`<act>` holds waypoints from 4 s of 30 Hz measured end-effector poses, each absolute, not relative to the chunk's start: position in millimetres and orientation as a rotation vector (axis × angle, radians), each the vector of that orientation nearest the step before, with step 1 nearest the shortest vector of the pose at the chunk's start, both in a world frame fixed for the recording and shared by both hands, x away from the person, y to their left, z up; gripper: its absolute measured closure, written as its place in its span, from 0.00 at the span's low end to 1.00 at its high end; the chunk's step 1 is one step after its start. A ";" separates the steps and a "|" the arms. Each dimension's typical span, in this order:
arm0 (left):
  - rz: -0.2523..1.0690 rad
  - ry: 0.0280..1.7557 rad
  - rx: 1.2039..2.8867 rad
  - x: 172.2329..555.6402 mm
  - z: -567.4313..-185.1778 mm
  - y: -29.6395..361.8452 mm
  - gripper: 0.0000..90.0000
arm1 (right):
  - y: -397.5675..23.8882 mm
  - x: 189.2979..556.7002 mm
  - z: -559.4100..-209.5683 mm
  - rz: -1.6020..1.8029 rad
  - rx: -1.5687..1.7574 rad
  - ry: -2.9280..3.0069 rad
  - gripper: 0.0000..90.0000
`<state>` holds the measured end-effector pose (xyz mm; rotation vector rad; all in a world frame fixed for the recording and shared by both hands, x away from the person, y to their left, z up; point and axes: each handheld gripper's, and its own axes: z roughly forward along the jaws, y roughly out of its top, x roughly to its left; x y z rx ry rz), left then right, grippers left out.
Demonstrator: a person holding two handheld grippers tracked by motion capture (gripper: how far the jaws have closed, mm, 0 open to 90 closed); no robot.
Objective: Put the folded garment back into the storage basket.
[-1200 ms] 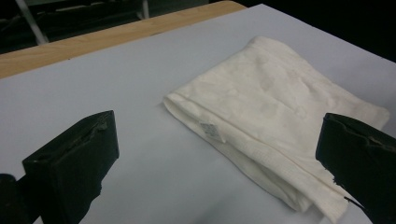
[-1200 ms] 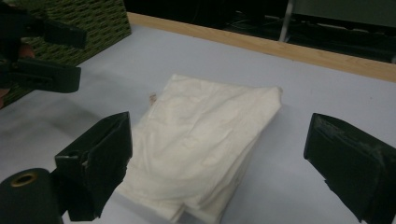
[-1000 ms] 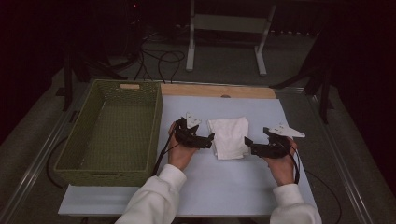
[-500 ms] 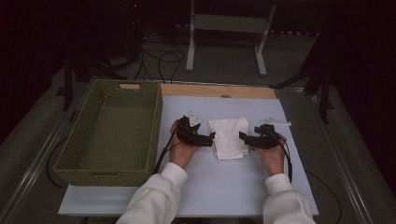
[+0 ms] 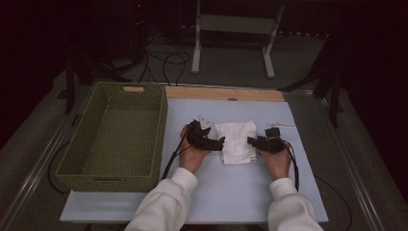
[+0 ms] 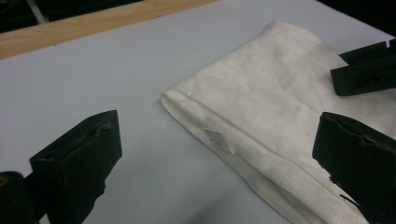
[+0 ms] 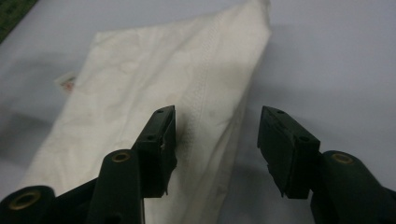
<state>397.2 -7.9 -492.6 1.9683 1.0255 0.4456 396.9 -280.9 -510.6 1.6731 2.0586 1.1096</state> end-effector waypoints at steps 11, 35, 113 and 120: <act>0.341 1.116 1.973 405.7 -503.3 -28.9 0.03 | -285.4 401.3 -523.0 1.232 1.876 2.036 0.68; 0.052 1.349 1.826 415.7 -526.5 -33.1 0.61 | -277.7 396.1 -517.1 1.200 1.842 2.047 0.88; -0.085 1.167 1.665 397.8 -433.8 25.7 0.92 | -257.6 359.5 -437.6 1.646 1.678 2.071 0.91; -0.091 1.156 1.647 396.2 -424.9 33.1 0.92 | -253.5 358.8 -427.6 1.678 1.651 2.079 0.91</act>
